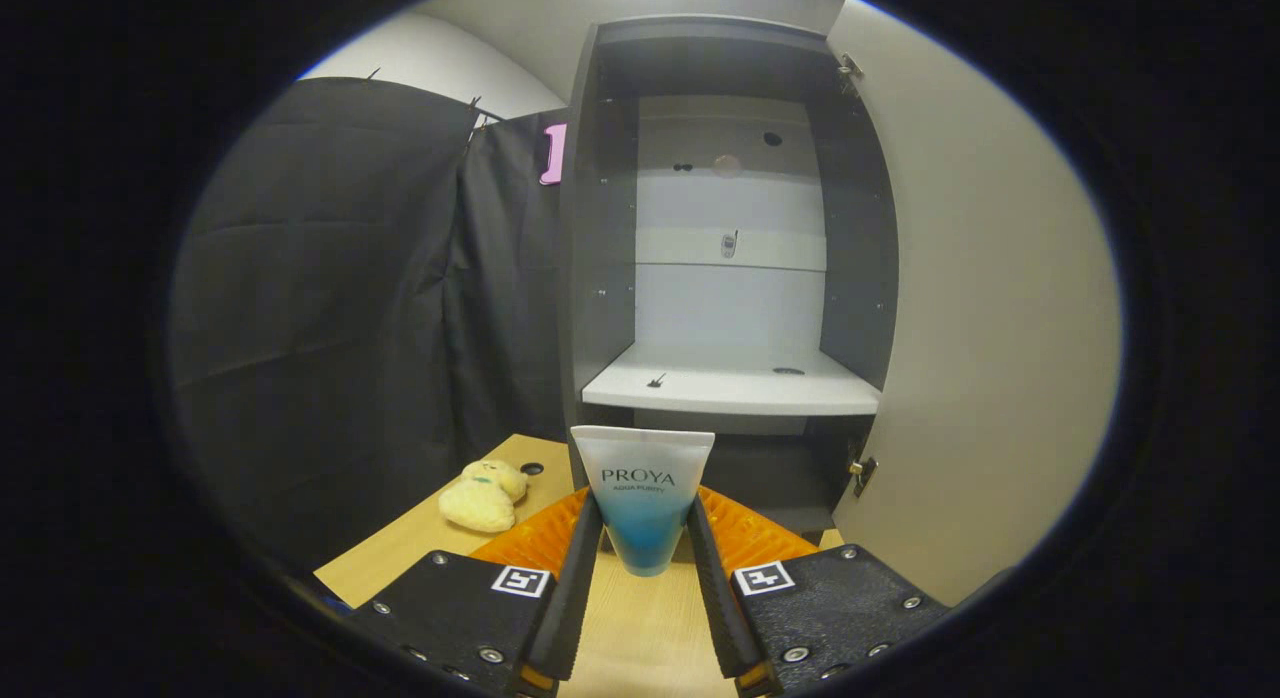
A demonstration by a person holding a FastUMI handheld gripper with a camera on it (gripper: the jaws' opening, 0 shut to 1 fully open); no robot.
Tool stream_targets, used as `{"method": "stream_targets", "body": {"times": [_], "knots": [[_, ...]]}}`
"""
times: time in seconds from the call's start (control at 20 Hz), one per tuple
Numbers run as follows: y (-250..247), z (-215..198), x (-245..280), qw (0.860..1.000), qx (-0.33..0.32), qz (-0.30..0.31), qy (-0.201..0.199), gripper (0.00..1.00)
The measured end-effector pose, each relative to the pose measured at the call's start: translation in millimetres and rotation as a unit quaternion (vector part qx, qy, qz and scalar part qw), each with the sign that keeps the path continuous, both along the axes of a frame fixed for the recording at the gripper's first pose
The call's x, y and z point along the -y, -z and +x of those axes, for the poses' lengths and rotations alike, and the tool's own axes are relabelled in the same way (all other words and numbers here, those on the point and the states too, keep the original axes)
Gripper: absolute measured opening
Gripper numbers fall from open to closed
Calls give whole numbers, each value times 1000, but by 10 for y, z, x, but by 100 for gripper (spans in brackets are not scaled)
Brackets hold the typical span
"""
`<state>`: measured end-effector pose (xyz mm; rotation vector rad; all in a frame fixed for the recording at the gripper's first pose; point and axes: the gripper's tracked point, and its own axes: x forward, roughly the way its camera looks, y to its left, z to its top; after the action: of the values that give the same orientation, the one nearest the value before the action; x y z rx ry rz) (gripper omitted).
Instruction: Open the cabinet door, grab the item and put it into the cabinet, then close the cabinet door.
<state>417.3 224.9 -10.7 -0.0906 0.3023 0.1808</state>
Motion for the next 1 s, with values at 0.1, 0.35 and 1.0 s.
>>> {"method": "stream_targets", "body": {"times": [0.1, 0.35, 1.0], "knots": [[-113, 173, 4, 1000, 1, 5, 1, 53], [-348, 564, -7, 1000, 10, 4, -4, 53], [-599, 1630, 7, 1000, 0, 3, -8, 52]]}}
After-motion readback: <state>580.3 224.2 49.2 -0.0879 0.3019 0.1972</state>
